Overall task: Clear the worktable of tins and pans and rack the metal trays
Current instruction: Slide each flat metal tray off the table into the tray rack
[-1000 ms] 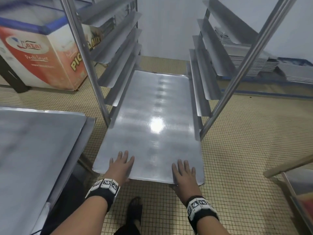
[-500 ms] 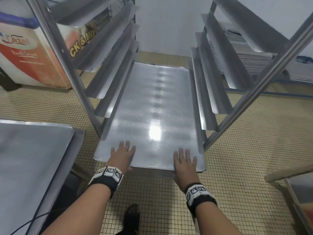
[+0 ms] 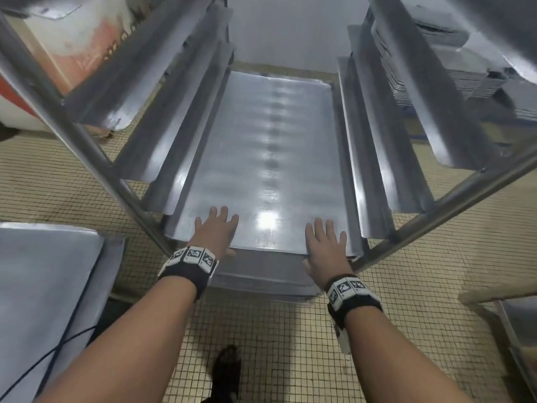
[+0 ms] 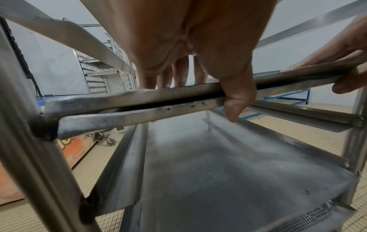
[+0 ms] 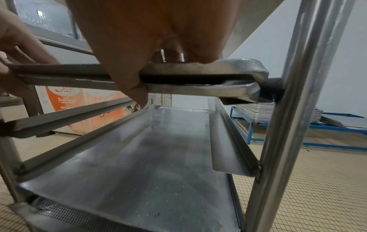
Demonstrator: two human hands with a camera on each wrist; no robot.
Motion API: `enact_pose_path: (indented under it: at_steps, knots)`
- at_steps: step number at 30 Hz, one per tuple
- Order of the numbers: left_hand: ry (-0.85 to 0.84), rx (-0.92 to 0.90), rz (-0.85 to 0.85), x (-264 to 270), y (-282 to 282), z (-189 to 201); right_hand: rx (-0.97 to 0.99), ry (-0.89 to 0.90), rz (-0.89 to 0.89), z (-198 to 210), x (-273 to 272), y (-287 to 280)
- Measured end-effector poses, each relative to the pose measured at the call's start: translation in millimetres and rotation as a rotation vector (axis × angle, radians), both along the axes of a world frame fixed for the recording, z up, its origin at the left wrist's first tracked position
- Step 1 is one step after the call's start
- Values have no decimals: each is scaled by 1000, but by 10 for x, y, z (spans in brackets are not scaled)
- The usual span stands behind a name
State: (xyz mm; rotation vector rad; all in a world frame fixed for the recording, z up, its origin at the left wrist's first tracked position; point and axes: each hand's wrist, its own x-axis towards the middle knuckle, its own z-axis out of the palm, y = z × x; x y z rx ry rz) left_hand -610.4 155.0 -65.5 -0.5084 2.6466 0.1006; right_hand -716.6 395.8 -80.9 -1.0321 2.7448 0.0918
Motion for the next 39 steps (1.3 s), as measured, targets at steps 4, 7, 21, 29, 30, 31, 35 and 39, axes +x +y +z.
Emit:
enact_pose_path:
  at_steps: [4,7,21,29,30,31,35,39]
  knots:
    - [-9,-18,-16,-124,-93,-51,11,13,1,-5,-123,-74]
    - [-13,-16,-18,-183,-132,-65,20,4,-2,-15,-174,-112]
    - [88,-97,-13,423,350,-75,34,72,-60,106,314,-21]
    - [21,85,169,1273,680,436,8,-127,-67,667,1010,104]
    - [47,95,202,1426,688,477,23,-131,-47,753,1132,92]
    - [82,93,239,1600,695,532,33,-125,-22,832,1264,68]
    - [147,101,389,2224,644,668,11,-150,68,964,1731,-67]
    - [200,93,551,2943,547,743,-32,-183,181,1001,2275,-295]
